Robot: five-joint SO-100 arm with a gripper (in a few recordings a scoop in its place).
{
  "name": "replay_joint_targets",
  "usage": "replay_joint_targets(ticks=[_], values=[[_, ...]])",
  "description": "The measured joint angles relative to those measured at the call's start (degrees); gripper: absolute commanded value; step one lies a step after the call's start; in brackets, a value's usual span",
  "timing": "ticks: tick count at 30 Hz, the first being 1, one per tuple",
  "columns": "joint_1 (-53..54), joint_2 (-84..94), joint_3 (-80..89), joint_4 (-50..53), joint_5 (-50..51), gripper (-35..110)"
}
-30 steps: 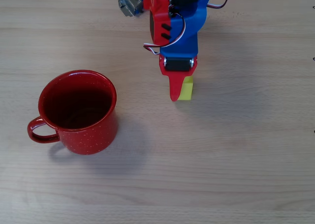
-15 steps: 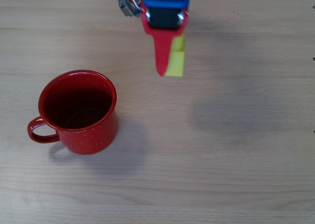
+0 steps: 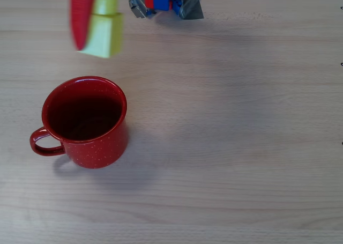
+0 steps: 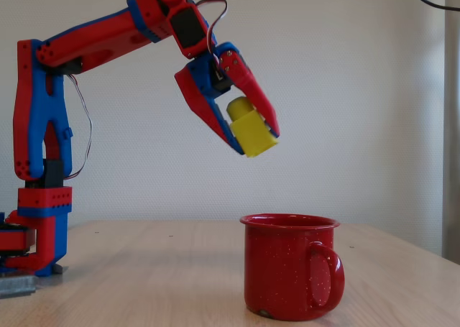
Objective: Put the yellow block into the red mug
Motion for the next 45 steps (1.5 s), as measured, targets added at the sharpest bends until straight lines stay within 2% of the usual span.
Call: replay_joint_targets(ticks=[9, 25, 42, 45], values=[[3.1, -1.1, -0.1, -1.9, 0.1, 0], [0.6, -19.5, -8.3, -5.2, 0.1, 0], [-0.4, -22.1, -8.5, -6.3, 0.0, 0], [-0.4, -22.1, -8.5, -6.3, 0.0, 17]])
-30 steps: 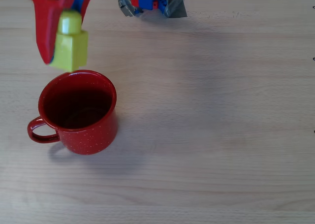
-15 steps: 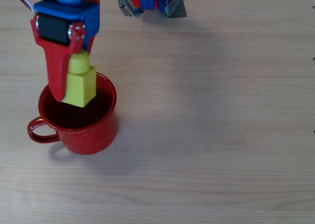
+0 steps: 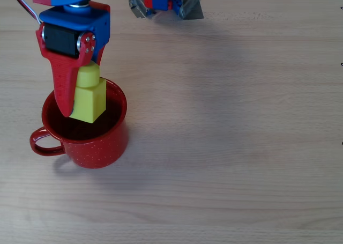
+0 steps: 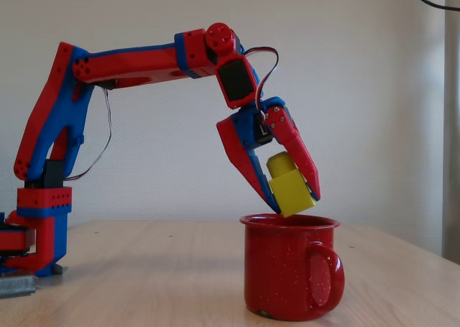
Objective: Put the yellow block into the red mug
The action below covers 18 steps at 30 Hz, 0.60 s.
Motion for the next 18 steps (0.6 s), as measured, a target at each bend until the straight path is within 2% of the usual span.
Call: replay_joint_targets(ticks=[3, 6, 18], values=[[0.0, 0.0, 0.1, 0.0, 0.0, 34], [0.2, 0.0, 0.1, 0.0, -0.9, 41], [0.8, 0.0, 2.0, -0.1, -0.9, 41]])
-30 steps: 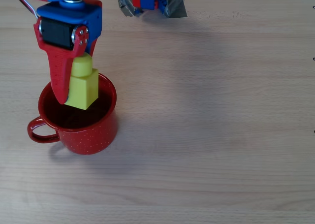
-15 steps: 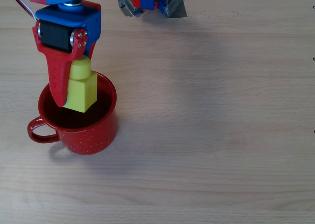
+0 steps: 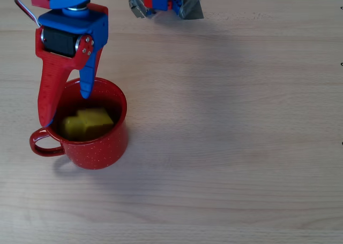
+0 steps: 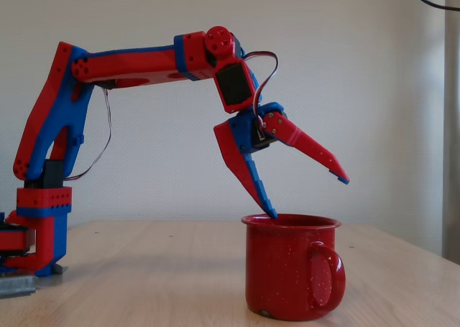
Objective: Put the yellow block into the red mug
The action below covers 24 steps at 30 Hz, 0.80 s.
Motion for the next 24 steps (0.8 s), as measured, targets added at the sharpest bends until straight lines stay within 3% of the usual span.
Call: replay_joint_targets(ticks=[7, 9, 10, 24], values=[[0.0, 0.0, 0.0, 0.0, 0.0, 35], [0.0, 0.0, 0.0, 0.0, 0.0, 17], [0.0, 0.0, 0.1, 0.0, 0.0, 1], [-1.1, 7.3, 0.1, 0.5, 1.8, 0]])
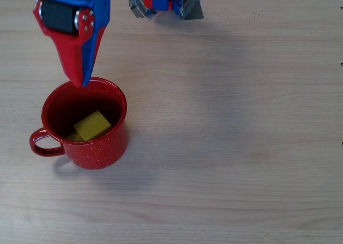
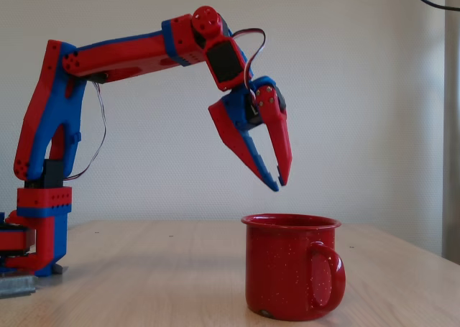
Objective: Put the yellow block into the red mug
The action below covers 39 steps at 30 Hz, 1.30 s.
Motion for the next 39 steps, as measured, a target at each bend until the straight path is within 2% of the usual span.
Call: replay_joint_targets(ticks=[15, 34, 39], values=[[-8.3, 17.1, 2.7, 0.0, 1.8, 0], [-14.6, 49.9, 32.6, -1.2, 2.9, 0], [-16.8, 59.9, 45.5, -3.3, 2.9, 0]])
